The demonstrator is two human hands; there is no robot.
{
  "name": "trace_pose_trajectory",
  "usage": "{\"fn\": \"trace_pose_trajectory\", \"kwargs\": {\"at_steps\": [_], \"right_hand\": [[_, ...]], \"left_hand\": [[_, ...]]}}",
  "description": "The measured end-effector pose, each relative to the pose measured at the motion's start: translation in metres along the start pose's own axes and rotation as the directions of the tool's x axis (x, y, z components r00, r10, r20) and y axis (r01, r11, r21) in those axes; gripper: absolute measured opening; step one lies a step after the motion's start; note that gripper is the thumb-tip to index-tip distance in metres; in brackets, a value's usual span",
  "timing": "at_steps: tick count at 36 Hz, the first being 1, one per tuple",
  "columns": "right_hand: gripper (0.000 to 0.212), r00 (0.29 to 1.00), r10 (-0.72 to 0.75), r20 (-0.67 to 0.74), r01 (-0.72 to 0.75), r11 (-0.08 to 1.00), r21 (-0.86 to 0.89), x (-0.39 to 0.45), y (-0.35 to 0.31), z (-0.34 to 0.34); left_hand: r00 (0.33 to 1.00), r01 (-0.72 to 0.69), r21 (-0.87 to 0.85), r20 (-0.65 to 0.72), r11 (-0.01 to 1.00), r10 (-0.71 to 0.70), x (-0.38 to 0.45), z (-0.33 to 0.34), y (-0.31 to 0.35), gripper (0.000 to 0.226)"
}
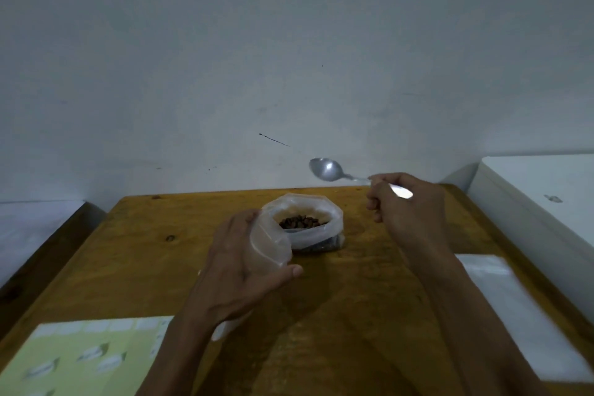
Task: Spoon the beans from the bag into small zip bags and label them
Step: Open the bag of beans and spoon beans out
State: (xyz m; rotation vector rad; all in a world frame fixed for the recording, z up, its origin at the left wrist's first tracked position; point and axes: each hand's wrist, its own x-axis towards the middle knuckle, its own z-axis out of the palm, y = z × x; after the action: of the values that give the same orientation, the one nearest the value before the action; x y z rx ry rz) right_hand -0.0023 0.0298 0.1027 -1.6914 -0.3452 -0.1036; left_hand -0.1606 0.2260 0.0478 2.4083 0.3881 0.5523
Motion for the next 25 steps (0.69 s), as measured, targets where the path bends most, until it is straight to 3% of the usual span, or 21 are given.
{"fn": "trace_pose_trajectory", "kwargs": {"at_steps": [3,7,15,17,20,25], "right_hand": [[0.013,0.995,-0.087,0.047,0.095,0.972,-0.217,-0.001,0.005,0.007],[0.009,0.986,-0.139,0.088,0.162,0.914,-0.371,-0.004,0.018,0.017],[0.018,0.969,-0.151,0.195,0.225,0.867,-0.445,-0.026,0.038,0.024],[0.019,0.985,-0.089,0.147,0.144,0.894,-0.424,-0.033,0.045,0.024],[0.022,0.99,0.125,0.057,-0.107,0.962,-0.252,-0.043,0.055,0.027],[0.018,0.944,0.329,-0.005,-0.329,0.944,-0.016,-0.044,0.059,0.033]], "left_hand": [[0.996,-0.044,0.013,0.078,0.999,0.043,0.006,-0.001,0.005,0.096],[0.978,-0.056,0.081,0.205,0.995,0.038,0.009,0.002,0.006,0.098],[0.957,-0.097,0.137,0.286,0.986,0.054,0.0,0.01,-0.001,0.114],[0.953,-0.113,0.137,0.295,0.984,0.068,-0.005,0.013,-0.005,0.113],[0.953,-0.132,0.103,0.288,0.986,0.098,-0.013,0.016,-0.009,0.105],[0.965,-0.131,0.071,0.237,0.989,0.111,-0.017,0.018,-0.013,0.096]]}}
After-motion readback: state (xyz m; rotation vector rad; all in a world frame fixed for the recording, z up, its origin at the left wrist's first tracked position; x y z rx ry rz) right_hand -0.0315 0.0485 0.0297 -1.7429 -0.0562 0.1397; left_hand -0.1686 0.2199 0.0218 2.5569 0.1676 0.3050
